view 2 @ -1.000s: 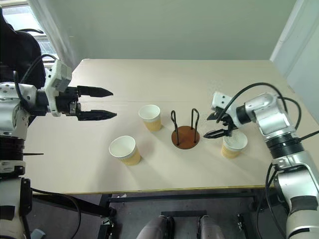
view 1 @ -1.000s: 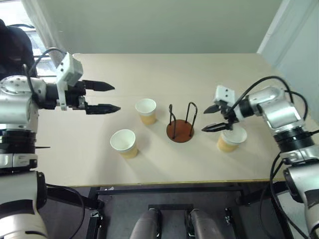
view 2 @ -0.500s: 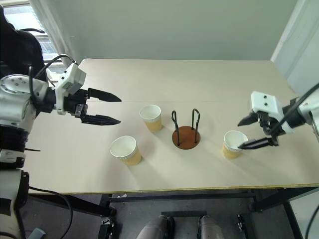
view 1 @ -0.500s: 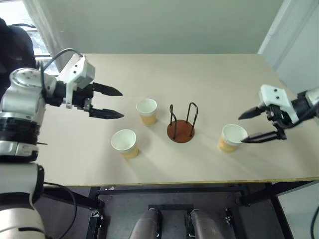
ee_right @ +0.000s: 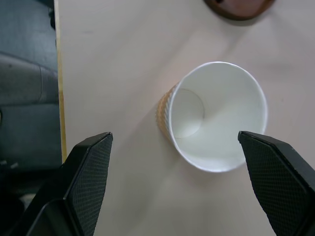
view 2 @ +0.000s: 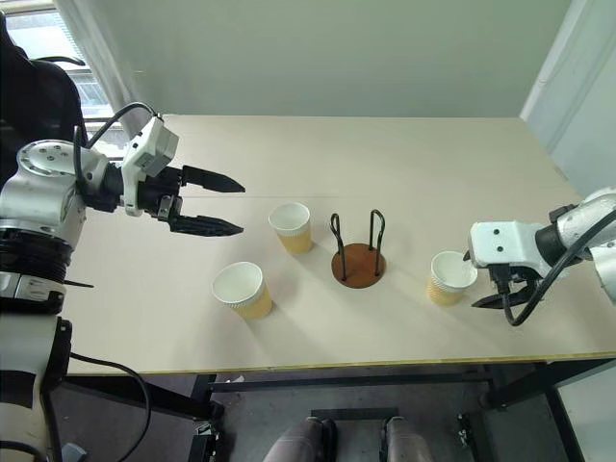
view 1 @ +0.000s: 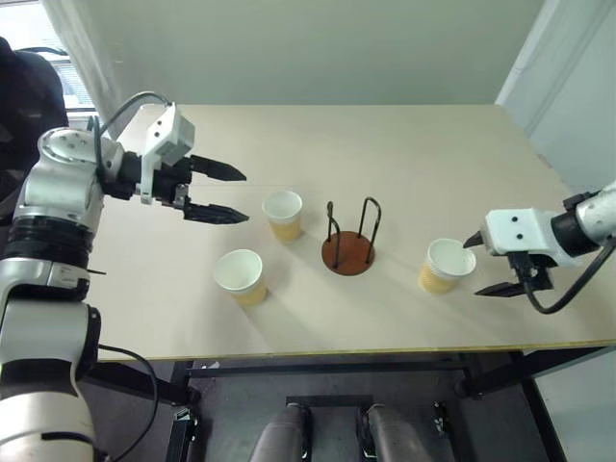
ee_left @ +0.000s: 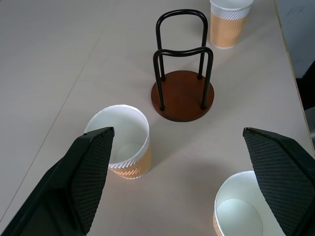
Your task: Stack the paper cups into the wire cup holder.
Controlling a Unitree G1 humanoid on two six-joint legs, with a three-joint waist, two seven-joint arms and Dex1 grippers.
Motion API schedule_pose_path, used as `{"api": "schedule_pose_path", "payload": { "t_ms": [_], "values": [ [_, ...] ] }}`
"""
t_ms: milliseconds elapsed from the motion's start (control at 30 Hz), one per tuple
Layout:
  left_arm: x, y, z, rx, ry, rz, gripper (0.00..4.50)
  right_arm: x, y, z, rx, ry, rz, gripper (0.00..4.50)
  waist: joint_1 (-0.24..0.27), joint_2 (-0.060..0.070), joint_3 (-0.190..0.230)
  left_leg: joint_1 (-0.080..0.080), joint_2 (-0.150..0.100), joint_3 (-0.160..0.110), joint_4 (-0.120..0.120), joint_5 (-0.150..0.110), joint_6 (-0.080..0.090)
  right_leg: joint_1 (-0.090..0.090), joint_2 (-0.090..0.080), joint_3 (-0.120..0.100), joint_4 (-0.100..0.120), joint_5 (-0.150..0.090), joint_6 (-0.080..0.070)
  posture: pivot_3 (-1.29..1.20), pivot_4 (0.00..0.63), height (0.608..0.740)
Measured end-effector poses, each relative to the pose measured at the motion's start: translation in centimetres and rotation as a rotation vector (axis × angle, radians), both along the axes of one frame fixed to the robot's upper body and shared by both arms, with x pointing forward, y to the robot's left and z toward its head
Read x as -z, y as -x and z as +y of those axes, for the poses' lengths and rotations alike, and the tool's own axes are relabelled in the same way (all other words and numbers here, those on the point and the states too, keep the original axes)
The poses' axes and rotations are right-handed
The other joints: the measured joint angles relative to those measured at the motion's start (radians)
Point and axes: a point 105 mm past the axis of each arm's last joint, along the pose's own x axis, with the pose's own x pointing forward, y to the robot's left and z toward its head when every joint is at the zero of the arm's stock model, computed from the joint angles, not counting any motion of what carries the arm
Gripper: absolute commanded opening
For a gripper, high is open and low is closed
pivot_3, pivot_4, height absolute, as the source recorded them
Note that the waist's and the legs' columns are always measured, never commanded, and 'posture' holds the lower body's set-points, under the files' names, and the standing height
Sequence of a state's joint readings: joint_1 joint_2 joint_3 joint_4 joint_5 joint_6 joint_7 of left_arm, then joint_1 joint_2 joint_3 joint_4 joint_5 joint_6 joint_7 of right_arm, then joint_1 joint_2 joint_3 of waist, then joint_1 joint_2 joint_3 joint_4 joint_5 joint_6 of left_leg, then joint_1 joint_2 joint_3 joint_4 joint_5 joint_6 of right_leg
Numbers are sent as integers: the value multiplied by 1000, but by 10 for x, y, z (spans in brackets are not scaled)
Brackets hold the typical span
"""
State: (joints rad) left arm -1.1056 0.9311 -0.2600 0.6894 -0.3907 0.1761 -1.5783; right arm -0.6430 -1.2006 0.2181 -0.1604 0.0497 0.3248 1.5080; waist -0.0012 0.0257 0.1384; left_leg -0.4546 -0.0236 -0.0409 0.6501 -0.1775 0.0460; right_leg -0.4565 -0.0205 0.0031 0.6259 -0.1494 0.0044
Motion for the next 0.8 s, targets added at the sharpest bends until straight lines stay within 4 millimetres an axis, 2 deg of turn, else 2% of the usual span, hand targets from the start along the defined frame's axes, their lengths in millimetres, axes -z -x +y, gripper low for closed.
{"api": "schedule_pose_path", "payload": {
  "t_ms": [300,333,400,567,700,733,800],
  "values": [
    [-2,3,2,3,3,-10,4500,20,-5,-5,-65,98,9,4128,2,0,0,0,0,0,1,0,3,1,0,0,0,-1,2,0,150,740],
    [-1,3,3,2,1,-9,4500,23,-5,-5,-71,102,18,3969,2,0,0,0,0,0,1,0,3,1,0,0,0,-1,2,0,150,740],
    [-1,4,3,2,-1,-7,4500,26,-6,-4,-83,113,25,3536,2,0,0,0,0,0,1,0,3,1,0,0,0,0,2,0,150,740],
    [0,4,3,4,-3,-7,4500,18,-13,-6,-107,157,-5,1782,2,0,0,0,0,0,2,0,4,2,0,0,0,0,1,0,150,740],
    [0,4,3,5,-3,-9,4500,19,-11,-6,-132,187,13,258,2,0,0,0,0,0,2,0,3,2,0,0,0,0,1,0,150,740],
    [-1,4,3,5,-3,-9,4500,19,-11,-6,-134,193,16,55,2,0,0,0,0,0,2,0,3,2,0,0,0,0,1,0,150,740],
    [-1,4,3,6,-4,-11,4500,17,-10,-6,-140,201,16,55,2,0,0,0,0,0,2,0,3,2,0,0,0,0,1,0,150,740]
  ]
}}
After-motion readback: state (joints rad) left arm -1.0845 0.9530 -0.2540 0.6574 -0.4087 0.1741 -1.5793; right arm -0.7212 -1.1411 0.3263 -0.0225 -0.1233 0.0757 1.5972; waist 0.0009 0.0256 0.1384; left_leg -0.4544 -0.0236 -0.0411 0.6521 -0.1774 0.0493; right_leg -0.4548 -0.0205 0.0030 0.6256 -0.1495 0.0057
